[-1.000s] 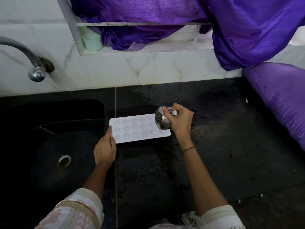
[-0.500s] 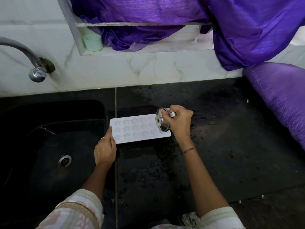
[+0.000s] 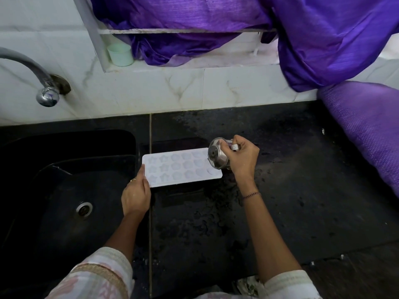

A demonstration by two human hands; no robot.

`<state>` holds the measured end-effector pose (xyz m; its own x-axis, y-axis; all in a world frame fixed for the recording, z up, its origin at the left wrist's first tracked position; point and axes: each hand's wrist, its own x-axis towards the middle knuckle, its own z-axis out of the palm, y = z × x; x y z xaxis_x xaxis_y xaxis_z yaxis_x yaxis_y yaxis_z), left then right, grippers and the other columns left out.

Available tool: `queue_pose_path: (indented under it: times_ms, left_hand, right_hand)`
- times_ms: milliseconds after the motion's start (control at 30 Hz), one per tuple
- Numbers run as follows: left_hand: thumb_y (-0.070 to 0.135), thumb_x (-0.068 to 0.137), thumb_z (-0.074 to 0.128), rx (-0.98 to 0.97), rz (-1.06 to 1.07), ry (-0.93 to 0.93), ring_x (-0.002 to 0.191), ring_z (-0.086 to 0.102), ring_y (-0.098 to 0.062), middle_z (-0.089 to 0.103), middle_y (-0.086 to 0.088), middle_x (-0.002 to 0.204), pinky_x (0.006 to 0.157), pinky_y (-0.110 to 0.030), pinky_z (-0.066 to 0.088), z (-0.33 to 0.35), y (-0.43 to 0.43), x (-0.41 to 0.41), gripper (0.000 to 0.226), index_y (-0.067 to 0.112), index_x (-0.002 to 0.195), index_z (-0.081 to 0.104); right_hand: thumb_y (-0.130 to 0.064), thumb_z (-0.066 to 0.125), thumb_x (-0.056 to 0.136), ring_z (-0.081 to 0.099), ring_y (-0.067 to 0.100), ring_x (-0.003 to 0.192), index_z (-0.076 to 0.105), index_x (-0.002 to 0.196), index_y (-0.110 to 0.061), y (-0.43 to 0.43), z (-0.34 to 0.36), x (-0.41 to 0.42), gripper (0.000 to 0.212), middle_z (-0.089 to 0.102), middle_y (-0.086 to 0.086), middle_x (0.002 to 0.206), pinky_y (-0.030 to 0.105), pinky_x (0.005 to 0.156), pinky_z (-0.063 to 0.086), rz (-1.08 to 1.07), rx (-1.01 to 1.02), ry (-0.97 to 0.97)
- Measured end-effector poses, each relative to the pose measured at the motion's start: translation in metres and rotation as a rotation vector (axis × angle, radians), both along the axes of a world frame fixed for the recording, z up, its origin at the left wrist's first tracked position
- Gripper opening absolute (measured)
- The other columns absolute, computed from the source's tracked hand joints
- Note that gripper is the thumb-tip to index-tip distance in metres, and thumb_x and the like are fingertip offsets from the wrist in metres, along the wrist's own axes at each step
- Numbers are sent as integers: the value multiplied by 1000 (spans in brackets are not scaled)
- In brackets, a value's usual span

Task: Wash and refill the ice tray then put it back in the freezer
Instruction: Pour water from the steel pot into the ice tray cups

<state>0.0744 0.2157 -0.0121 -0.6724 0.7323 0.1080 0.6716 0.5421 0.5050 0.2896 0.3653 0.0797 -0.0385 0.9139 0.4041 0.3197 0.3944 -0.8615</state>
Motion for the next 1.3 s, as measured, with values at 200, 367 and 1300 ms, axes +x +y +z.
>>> queue_pose_path:
  times_ms: [200,367,1300]
  left_hand:
    - [18,99,35,-3,-4,12,82,59,-35,62,-19,91,71,-41,44,-1,-1,0,46,19,146,34]
    - [17,99,36,2,-1,14,83,59,-35,63,-19,91,72,-42,46,-1,1,0,47,18,145,34]
    - [19,99,35,-17,1,24,85,59,-36,63,-21,95,74,-43,45,-6,2,-2,47,19,146,34]
  right_hand:
    - [-13,75,76,25,12,54,31,51,-14,5,-1,11,51,27,-2,49,25,50,30,-53,-81,57]
    - [-7,73,76,24,10,53,27,49,-21,6,-1,14,55,25,-4,49,26,52,30,-40,-72,38]
    - [-17,76,75,32,8,51,21,50,-31,4,4,16,62,28,-15,46,37,73,33,-8,127,-301]
